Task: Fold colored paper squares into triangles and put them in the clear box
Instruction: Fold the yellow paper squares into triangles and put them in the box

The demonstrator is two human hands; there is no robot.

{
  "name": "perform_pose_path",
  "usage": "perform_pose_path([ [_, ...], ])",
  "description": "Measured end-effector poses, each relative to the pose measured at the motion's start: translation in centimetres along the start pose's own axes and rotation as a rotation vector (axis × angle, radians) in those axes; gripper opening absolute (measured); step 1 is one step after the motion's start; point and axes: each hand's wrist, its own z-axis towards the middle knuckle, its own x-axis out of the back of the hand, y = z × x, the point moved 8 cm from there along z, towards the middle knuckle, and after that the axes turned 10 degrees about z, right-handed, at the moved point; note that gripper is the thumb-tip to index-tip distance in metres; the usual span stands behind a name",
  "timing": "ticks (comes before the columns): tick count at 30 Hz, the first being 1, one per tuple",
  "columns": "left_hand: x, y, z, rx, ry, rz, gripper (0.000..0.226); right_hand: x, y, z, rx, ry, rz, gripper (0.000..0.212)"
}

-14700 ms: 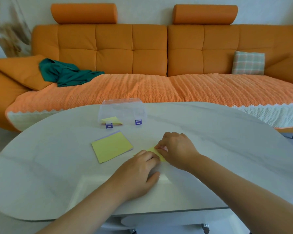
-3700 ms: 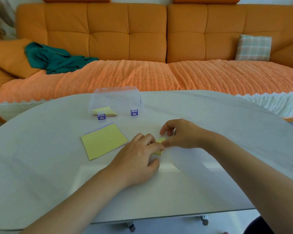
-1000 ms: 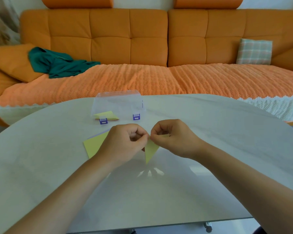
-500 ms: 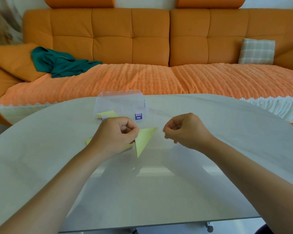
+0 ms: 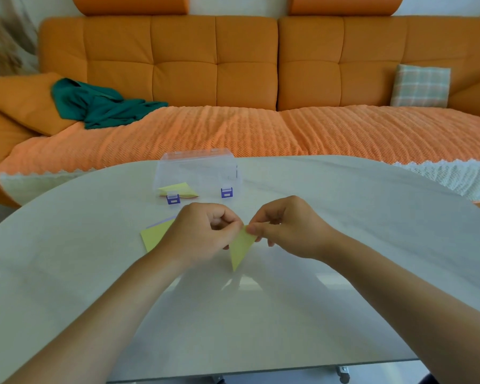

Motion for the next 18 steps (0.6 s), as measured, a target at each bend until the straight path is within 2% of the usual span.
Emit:
perform_pose_path([
  [3,0.0,0.3,0.0,-0.023,-0.01,0.054,0.01,-0.3,-0.1,-0.1,-0.009,-0.018,0.022,0.012],
  [6,0.9,-0.3,0.4,0.01,-0.011,0.047,0.018,0.3,0.0,0.0,-0.024,0.013,0.063,0.014],
  [8,1.6,-0.9,0.5,0.048,0.004,-0.023,0.021,1.1,0.2,0.0,-0.038,0.07,0.086,0.015],
  [12,2.5,-1.7,0.4,0.105,0.171,-0.158,0.016,2.1,0.6,-0.1,-0.062,0.168,0.181,0.018],
  [15,1.0,-1.4,0.2,0.134,0.153,-0.335,0.015,1.7,0.7,-0.1,-0.063,0.175,0.288,0.02],
  [18,-0.2,-1.6,-0.1,0.196,0.149,-0.385,0.015,1.3,0.7,0.1,-0.071,0.174,0.297,0.019],
])
